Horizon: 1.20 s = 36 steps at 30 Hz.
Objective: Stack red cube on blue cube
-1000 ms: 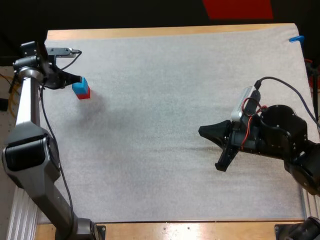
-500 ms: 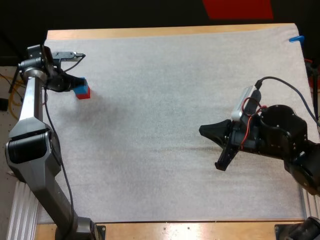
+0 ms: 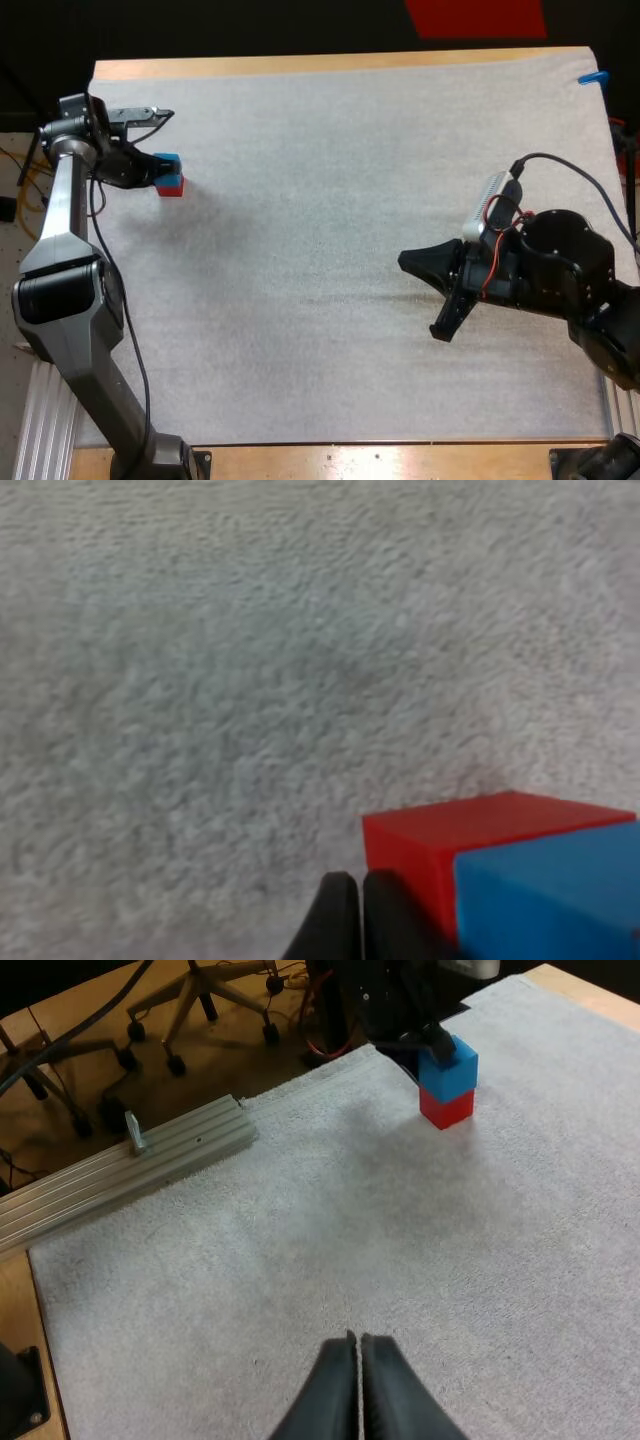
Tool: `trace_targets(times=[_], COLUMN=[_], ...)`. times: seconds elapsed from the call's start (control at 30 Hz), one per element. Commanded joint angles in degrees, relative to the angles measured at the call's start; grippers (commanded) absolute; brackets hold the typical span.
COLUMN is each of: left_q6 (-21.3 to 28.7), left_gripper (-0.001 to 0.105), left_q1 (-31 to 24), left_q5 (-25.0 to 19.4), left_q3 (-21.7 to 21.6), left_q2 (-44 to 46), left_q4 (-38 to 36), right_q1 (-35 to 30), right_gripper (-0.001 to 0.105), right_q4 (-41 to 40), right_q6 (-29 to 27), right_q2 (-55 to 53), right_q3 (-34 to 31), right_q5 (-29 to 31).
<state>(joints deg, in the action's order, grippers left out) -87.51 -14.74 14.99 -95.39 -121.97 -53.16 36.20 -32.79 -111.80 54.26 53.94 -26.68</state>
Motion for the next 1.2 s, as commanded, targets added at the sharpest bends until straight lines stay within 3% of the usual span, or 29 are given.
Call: trace_targets(times=[0.0, 0.67, 1.17], left_q6=[-0.47, 0.43, 1.88], left_gripper=[0.0, 0.0, 0.0], left_q1=[1.42, 17.11, 25.65], left_q5=[1.79, 3.71, 5.01], left_q3=[-0.04, 0.07, 0.07], left_q2=[0.03, 0.03, 0.03], left_q4=[-0.57, -1.34, -8.72], right_q1=[0.09, 0.09, 0.09], right_gripper=[0.0, 0.0, 0.0], right_q4=[0.56, 0.56, 0.56], right_q6=[0.15, 0.15, 0.15], right_q2=[-0.21, -0.21, -0.21], right_q3=[0.57, 0.57, 0.57], right_q5=[-0.13, -0.13, -0.13])
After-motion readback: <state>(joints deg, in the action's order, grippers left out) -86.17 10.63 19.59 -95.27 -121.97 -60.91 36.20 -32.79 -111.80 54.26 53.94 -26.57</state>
